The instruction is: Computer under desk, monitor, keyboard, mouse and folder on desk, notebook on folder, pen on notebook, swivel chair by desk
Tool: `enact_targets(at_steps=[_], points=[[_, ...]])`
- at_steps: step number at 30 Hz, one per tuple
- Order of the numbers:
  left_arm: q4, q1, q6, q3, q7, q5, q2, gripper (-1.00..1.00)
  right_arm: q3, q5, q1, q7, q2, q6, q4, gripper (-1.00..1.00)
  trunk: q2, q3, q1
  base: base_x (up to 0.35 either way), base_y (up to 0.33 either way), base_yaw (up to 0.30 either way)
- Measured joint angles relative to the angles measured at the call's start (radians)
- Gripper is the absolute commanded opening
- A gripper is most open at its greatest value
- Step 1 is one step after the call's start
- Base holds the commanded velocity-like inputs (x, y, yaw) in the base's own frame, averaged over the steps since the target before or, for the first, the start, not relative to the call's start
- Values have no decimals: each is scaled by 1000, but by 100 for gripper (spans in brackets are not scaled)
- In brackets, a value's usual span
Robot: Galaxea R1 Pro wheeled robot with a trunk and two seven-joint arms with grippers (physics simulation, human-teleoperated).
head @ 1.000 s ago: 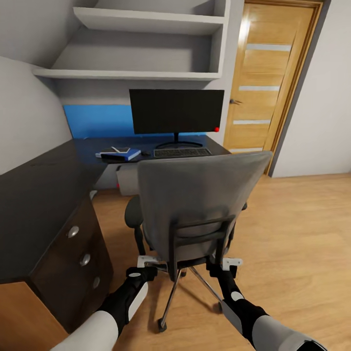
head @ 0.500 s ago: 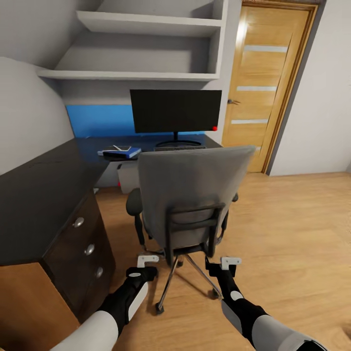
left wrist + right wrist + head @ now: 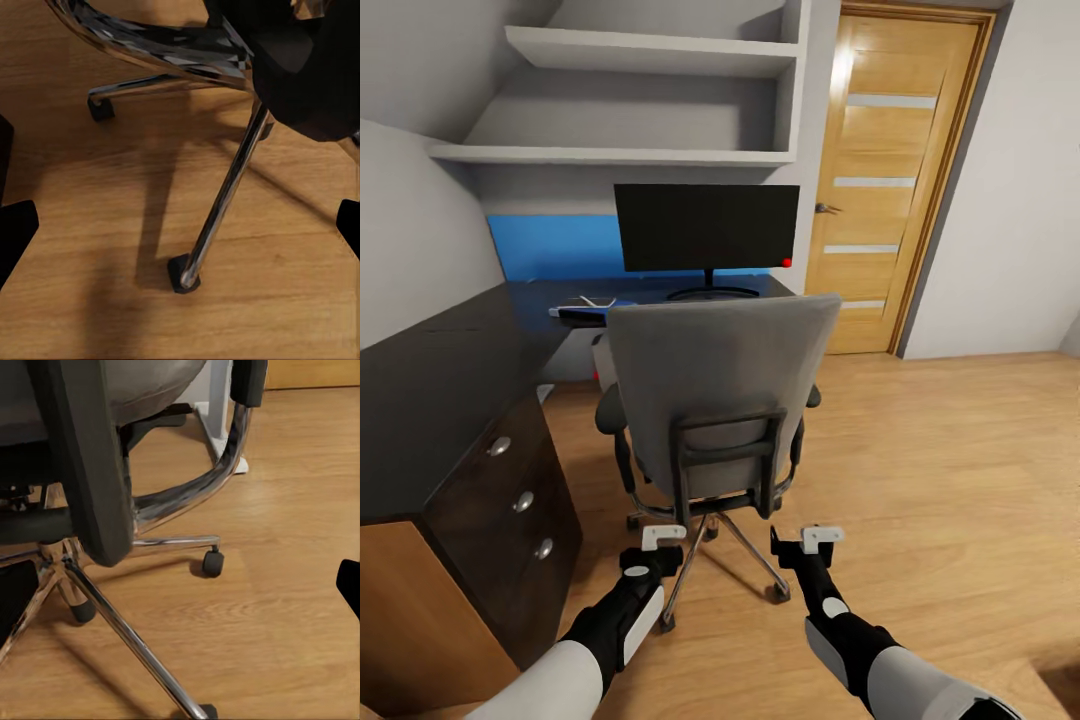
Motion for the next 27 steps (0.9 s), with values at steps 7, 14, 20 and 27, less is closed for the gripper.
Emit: enact_targets(at_steps=[7, 14, 20, 27], points=[[7, 0, -7, 0, 1, -1, 0, 100, 0, 3, 0, -35, 25, 1, 6, 100, 0, 0, 0, 0, -4, 147], [22, 0, -8, -33, 2, 0, 0, 100, -1, 6, 0, -51, 33, 0, 7, 100, 0, 0, 0, 34, 0, 109], [25, 0, -8, -53, 3, 0, 0, 100, -3, 6, 0, -53, 32, 0, 7, 100, 0, 0, -1, 253, 0, 12], [25, 0, -8, -57, 3, 0, 0, 100, -3, 6, 0, -53, 32, 0, 7, 100, 0, 0, -1, 312, 0, 1]])
